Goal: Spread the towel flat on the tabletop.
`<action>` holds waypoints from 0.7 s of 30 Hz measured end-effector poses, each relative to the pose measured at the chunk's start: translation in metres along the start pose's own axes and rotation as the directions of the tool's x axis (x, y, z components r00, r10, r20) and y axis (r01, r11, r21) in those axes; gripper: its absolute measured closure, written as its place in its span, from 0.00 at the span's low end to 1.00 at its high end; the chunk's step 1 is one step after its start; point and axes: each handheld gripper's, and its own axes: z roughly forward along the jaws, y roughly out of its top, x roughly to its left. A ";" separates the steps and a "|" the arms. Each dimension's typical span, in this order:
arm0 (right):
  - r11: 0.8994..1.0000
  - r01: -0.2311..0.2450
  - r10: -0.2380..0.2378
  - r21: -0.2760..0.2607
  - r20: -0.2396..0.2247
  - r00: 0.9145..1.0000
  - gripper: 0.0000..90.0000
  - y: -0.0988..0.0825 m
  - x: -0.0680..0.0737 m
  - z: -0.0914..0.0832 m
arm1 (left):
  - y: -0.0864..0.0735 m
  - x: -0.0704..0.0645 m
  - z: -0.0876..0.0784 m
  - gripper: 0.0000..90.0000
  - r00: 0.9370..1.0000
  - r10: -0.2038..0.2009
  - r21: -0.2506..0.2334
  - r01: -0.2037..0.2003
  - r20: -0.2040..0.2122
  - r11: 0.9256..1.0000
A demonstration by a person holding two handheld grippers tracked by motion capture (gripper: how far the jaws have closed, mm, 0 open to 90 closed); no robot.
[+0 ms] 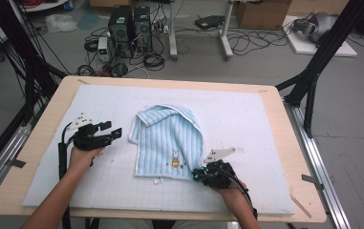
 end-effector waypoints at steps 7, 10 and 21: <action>0.992 -0.036 0.045 -0.125 0.063 0.997 0.55 0.018 -0.003 -0.004 | -0.001 0.000 0.003 0.39 1.000 0.000 0.006 0.000 -0.002 1.000; 0.989 -0.030 0.050 -0.143 0.134 0.990 0.44 0.041 -0.011 0.016 | -0.002 0.000 0.004 0.39 1.000 -0.003 0.011 0.003 -0.002 1.000; 0.999 -0.041 0.046 -0.029 0.226 0.973 0.80 0.084 -0.041 0.083 | -0.003 0.003 0.002 0.39 1.000 -0.005 0.019 0.005 -0.004 1.000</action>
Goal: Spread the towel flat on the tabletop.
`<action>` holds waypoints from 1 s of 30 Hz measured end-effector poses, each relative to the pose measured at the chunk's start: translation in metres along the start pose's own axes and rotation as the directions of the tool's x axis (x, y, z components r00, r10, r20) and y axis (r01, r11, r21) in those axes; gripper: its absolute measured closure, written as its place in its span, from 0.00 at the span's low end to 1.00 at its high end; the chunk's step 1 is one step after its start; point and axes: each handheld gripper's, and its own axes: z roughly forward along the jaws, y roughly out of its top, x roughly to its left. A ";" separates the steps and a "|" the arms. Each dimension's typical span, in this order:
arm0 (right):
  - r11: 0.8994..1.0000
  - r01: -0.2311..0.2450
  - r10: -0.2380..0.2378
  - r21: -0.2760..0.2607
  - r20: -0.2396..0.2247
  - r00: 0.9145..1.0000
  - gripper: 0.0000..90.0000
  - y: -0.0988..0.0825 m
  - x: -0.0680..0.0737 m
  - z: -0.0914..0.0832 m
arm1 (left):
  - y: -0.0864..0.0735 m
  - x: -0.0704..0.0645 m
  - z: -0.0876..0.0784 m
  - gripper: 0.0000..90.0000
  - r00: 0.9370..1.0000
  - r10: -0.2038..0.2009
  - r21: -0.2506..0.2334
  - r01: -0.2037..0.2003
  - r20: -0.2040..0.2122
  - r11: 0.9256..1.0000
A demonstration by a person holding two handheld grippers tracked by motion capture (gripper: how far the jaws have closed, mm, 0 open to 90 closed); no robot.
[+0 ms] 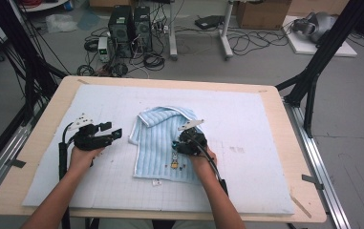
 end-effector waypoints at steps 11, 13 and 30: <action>0.991 0.046 -0.078 -0.127 -0.260 0.963 0.94 -0.005 0.010 -0.043 | -0.001 0.001 0.000 0.40 1.000 -0.002 0.010 0.002 -0.005 1.000; 0.989 0.071 -0.106 -0.127 -0.291 0.951 0.94 -0.010 0.015 -0.051 | -0.001 0.001 0.000 0.40 1.000 -0.001 0.012 0.001 -0.006 1.000; 0.987 0.079 -0.120 -0.142 -0.310 0.943 0.60 -0.028 0.020 -0.075 | -0.002 0.002 0.001 0.40 1.000 -0.003 0.012 0.003 -0.019 1.000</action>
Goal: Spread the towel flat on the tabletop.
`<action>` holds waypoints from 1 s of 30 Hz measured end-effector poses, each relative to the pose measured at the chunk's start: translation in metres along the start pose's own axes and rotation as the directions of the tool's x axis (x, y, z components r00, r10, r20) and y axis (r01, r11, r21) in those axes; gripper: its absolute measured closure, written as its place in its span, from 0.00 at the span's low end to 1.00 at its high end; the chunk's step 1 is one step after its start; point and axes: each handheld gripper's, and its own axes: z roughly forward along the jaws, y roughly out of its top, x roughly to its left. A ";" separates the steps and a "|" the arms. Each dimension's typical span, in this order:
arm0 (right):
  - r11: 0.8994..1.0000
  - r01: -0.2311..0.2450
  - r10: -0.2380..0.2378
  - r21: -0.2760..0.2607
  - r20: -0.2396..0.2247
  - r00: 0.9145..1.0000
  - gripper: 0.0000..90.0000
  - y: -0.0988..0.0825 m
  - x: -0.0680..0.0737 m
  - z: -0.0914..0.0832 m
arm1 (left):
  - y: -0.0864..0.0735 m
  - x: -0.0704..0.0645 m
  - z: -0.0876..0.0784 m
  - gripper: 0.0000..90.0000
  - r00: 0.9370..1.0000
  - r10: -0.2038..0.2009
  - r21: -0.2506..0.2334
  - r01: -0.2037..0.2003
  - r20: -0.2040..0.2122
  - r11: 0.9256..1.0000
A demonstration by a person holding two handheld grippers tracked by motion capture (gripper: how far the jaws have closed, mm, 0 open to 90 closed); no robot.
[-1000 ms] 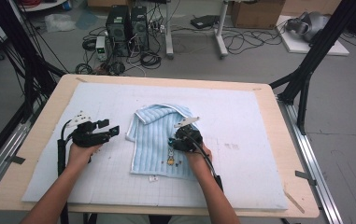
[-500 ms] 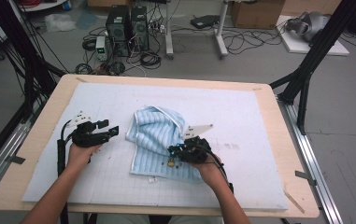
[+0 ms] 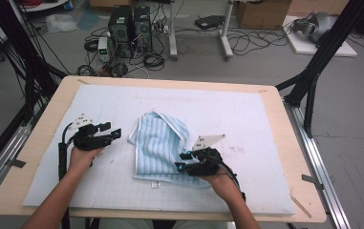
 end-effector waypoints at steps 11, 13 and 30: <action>0.985 0.112 -0.149 0.131 0.319 0.936 0.56 0.064 -0.040 0.064 | -0.001 0.000 0.001 0.40 1.000 -0.002 0.001 0.002 0.008 1.000; 0.966 0.125 -0.201 0.226 0.350 0.915 0.67 0.066 -0.047 0.078 | 0.000 0.000 0.001 0.40 1.000 -0.005 0.000 0.005 0.009 1.000; 0.975 -0.114 -0.030 0.191 0.621 0.783 0.97 0.024 -0.085 -0.013 | -0.001 -0.005 0.002 0.40 1.000 0.011 0.013 -0.011 0.018 1.000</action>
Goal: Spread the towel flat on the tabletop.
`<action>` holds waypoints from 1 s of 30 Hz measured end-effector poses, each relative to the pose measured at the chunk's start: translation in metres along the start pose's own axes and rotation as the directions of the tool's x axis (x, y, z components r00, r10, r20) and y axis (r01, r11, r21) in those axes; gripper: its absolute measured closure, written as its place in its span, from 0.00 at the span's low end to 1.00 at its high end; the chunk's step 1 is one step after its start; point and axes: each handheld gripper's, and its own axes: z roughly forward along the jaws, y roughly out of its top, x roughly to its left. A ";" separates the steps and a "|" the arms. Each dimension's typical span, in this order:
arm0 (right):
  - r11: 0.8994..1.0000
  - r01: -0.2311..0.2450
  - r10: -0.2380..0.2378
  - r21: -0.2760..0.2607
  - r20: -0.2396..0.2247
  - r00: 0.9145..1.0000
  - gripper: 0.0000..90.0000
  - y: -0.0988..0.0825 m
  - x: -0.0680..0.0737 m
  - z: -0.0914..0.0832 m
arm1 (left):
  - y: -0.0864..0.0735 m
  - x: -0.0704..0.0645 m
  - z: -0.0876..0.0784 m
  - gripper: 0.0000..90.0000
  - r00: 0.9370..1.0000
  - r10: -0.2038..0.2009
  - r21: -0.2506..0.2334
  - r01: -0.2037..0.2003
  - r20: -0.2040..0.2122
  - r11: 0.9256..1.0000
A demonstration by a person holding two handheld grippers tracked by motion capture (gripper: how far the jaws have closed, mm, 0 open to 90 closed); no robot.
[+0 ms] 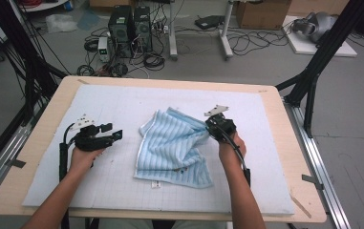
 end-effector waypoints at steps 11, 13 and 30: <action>0.992 -0.123 0.123 -0.012 -0.029 0.992 0.72 -0.039 -0.017 -0.009 | 0.014 -0.014 0.017 0.44 0.998 0.009 -0.001 -0.009 0.060 1.000; 0.989 -0.139 0.137 -0.046 -0.033 0.990 0.67 -0.040 -0.015 -0.014 | 0.019 -0.017 0.023 0.43 0.997 0.004 0.004 -0.004 0.074 1.000; 0.964 -0.232 0.221 -0.132 -0.096 0.971 0.58 -0.059 -0.015 -0.015 | 0.034 -0.060 0.123 0.43 0.991 0.022 0.184 -0.047 0.134 0.982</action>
